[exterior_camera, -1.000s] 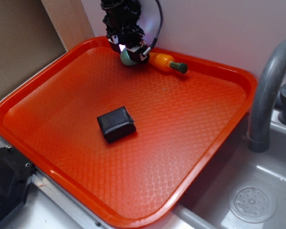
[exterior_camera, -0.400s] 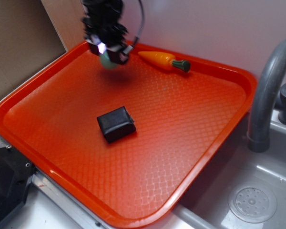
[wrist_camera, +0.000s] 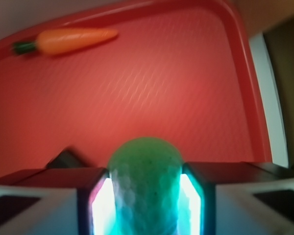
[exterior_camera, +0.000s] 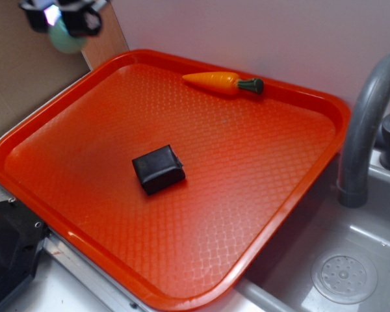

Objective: Grab the green ball.

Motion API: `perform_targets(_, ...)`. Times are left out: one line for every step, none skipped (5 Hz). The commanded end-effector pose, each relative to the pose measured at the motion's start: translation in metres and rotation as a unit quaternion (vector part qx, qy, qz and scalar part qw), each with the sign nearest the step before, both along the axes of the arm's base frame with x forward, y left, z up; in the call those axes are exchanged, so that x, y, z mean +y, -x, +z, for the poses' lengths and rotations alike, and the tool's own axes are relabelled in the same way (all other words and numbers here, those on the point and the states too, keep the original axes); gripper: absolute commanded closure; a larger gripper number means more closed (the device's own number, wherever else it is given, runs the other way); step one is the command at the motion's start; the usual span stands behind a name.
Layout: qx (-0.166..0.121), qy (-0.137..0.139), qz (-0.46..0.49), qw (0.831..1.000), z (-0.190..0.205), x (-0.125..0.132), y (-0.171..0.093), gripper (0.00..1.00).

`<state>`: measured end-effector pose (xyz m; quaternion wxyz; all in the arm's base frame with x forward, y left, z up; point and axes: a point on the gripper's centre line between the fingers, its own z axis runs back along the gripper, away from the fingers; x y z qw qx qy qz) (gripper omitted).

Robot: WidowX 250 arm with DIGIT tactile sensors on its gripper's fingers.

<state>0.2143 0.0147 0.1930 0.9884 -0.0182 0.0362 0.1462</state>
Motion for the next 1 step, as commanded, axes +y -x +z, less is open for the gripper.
perform_targets(-0.028,-0.025,0.028,0.999,0.0679,-0.0091,0.006,1.0)
